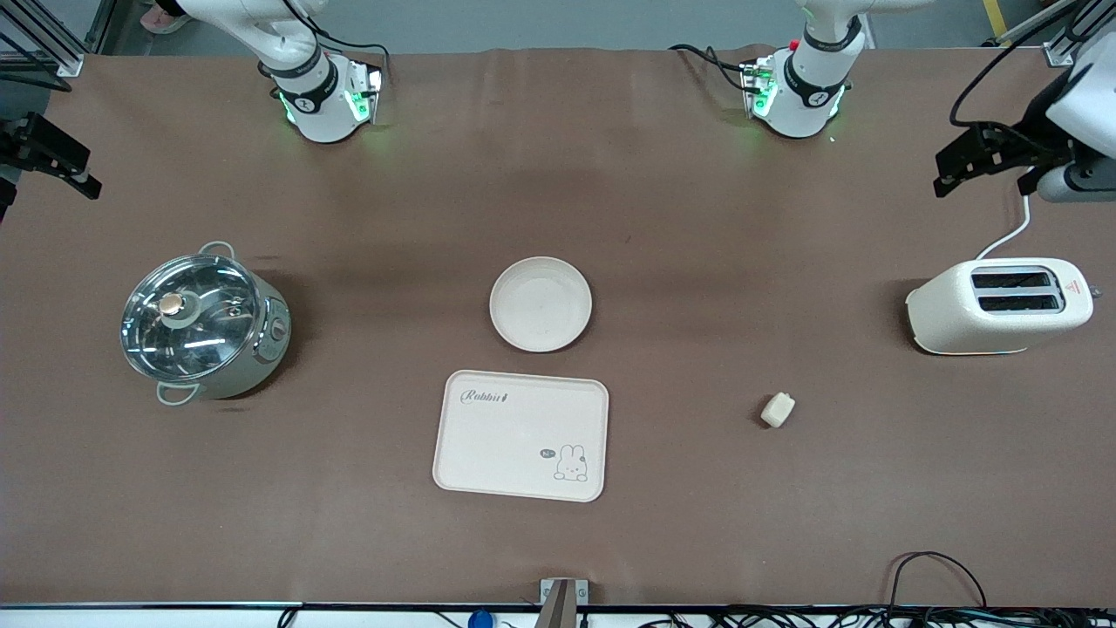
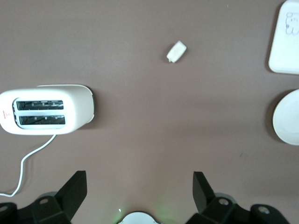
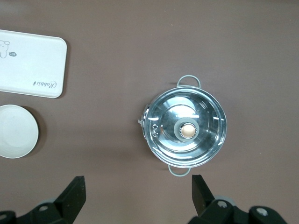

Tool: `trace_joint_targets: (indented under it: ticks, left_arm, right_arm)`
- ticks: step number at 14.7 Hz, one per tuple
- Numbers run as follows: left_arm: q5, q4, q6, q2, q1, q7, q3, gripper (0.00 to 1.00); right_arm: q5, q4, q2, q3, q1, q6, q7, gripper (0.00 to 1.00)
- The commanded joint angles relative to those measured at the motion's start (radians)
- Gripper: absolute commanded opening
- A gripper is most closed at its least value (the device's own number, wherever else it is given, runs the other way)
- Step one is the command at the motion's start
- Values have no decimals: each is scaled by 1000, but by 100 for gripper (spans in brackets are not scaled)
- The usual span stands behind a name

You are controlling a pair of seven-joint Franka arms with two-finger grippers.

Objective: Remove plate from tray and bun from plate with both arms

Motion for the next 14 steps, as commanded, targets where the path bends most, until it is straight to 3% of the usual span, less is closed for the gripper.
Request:
trace_joint_targets:
  ticks: [1,7,14]
  left_arm:
    - [-18,-97,42,-78,-23,23,24,100]
    - [-10,-29,46,-23,-20,29,21,100]
    - [-9,-27,46,-20,-29,20,17,100]
  right_arm:
    - [-4,-16,-22,3,-21,-9,-2,100]
    - [-5,-17,-22,8,-25,-19,1,100]
    - [-5,-19,-22,11,-19,-19,7,100]
